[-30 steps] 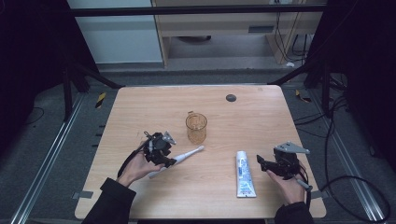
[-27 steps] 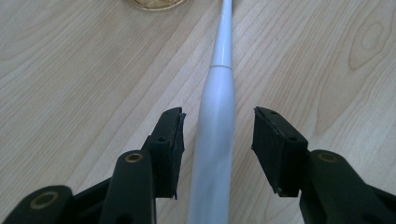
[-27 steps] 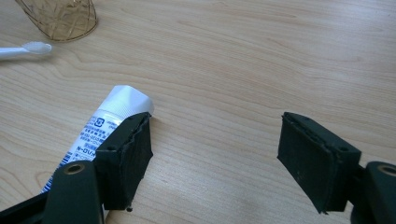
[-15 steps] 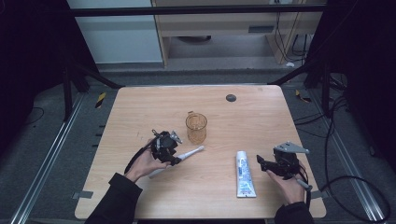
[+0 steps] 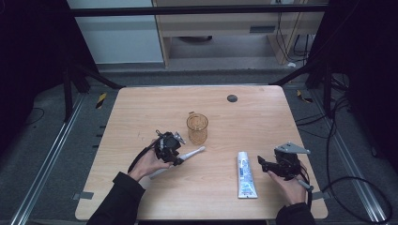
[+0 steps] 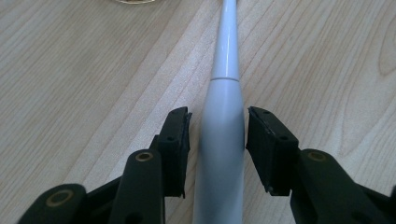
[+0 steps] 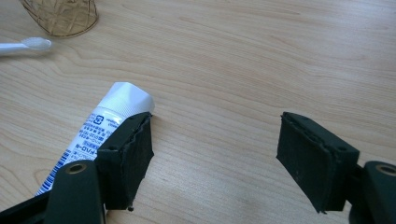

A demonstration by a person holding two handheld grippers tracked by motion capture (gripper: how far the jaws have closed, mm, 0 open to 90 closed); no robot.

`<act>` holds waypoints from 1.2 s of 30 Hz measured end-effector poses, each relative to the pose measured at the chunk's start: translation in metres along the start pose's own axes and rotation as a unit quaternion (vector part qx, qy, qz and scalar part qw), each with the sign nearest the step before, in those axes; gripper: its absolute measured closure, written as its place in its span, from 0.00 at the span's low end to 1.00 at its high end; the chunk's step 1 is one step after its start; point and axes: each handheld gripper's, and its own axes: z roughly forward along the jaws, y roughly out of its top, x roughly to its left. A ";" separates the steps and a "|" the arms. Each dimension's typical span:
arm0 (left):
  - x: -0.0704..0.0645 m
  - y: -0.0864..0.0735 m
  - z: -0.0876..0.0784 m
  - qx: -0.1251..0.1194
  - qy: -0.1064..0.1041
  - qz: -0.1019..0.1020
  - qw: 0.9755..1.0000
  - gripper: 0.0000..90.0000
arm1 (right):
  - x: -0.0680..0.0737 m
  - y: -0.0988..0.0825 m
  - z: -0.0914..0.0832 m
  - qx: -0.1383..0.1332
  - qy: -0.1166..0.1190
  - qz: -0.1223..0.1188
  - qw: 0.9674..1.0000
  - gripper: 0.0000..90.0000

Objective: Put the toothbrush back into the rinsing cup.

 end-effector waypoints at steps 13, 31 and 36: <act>0.002 0.000 0.004 0.006 -0.004 -0.006 1.000 0.73 | 0.001 0.000 0.000 0.002 0.003 0.004 1.000 0.30; 0.000 0.001 0.006 0.014 0.000 -0.010 1.000 0.74 | -0.001 0.000 -0.001 0.000 0.000 0.005 1.000 0.30; 0.002 -0.002 -0.008 -0.014 -0.003 -0.016 1.000 0.74 | -0.002 -0.001 -0.001 0.001 -0.002 0.005 1.000 0.30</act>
